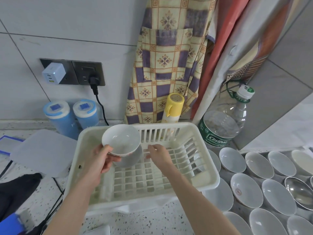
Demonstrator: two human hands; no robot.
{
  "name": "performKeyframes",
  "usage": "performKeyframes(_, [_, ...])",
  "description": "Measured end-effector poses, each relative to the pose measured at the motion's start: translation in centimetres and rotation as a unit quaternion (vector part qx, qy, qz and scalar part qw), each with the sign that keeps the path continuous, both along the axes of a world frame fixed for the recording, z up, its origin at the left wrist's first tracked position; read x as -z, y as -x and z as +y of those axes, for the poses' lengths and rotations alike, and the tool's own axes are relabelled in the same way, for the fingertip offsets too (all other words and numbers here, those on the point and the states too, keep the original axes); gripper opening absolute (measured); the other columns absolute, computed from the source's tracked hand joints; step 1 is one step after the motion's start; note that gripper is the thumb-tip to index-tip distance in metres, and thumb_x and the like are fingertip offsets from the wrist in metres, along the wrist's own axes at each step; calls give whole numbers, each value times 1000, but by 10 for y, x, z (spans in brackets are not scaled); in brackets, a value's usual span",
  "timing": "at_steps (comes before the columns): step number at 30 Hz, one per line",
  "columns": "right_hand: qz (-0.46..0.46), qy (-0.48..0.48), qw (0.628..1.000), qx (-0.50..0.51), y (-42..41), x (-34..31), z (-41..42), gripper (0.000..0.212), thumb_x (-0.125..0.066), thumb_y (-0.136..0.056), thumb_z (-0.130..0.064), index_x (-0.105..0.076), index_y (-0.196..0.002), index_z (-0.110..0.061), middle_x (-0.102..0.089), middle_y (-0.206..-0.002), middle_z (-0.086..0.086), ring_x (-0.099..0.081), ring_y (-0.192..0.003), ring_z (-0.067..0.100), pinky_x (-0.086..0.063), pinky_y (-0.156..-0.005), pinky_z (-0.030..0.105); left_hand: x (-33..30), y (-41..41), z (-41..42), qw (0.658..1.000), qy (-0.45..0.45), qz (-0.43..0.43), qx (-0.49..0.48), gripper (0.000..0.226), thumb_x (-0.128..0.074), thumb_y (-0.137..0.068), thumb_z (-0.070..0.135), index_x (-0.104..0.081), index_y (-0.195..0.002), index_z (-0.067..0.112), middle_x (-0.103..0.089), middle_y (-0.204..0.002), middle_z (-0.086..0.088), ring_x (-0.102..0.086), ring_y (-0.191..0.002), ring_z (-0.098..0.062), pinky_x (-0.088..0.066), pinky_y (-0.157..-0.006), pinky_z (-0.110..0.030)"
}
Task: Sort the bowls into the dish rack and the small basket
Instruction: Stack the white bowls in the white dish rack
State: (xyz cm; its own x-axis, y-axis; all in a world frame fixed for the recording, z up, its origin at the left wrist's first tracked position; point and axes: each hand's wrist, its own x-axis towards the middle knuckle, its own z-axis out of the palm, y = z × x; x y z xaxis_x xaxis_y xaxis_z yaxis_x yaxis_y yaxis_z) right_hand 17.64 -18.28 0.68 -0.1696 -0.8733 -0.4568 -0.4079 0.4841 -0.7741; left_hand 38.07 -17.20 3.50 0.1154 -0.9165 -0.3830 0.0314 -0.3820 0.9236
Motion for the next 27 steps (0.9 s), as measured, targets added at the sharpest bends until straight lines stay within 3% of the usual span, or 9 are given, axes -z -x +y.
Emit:
performKeyframes(3, [-93, 36, 995, 25, 2, -7, 5, 43, -39, -98, -46, -61, -121, -17, -72, -71, -6, -57, -59, -2, -41, -61, 23, -3, 3, 2, 1000, -8, 1, 13, 16, -44, -93, 8, -58, -99, 4, -66, -66, -25, -26, -27, -9, -17, -32, -13])
performKeyframes(7, [-195, 62, 979, -13, -4, -16, 12, 41, -44, -95, -47, -61, -119, -18, -72, -89, 13, -45, -37, -1, -33, -40, 14, -1, 4, 3, 999, -16, -23, 23, 15, -44, -92, 8, -59, -95, 6, -66, -57, -21, -28, -25, -9, -17, -33, -12])
performKeyframes(10, [-159, 60, 985, -32, -10, -18, 12, 34, -53, -91, -37, -58, -119, -19, -73, -94, 20, -42, -45, 7, -36, -45, 20, 2, 3, 2, 999, -20, -38, 30, 15, -45, -89, 8, -58, -94, 3, -67, -59, -24, -27, -26, -10, -17, -34, -12])
performKeyframes(14, [-75, 72, 994, -44, -14, -17, 9, 37, -51, -83, -21, -58, -120, -19, -73, -92, 13, -45, -49, 10, -39, -45, 22, 4, 2, 4, 997, -28, -50, 45, 14, -47, -90, 11, -57, -99, 8, -70, -62, -21, -30, -28, -12, -19, -35, -12])
performKeyframes(19, [-18, 84, 994, -60, -17, -15, 2, 38, -49, -89, -20, -56, -125, -14, -66, -104, 5, -59, -75, 12, -47, -56, 23, 5, 1, 12, 996, 4, -60, 63, 13, -50, -94, 22, -58, -105, 20, -74, -68, -16, -28, -32, -12, -19, -37, -17])
performKeyframes(23, [-12, 76, 995, -60, -19, -14, -2, 37, -48, -90, -20, -56, -125, -14, -66, -100, 9, -56, -69, 14, -45, -50, 21, 2, 1, 13, 997, 24, -49, 60, 14, -52, -96, 30, -60, -106, 26, -74, -68, -14, -28, -32, -12, -20, -35, -18])
performKeyframes(27, [-11, 77, 995, -55, -18, -11, -6, 34, -49, -90, -19, -59, -121, -15, -66, -94, 6, -57, -69, 14, -46, -57, 27, 3, 5, 10, 995, 35, -75, 57, 18, -51, -96, 33, -57, -113, 31, -73, -71, -18, -30, -32, -10, -24, -33, -19])
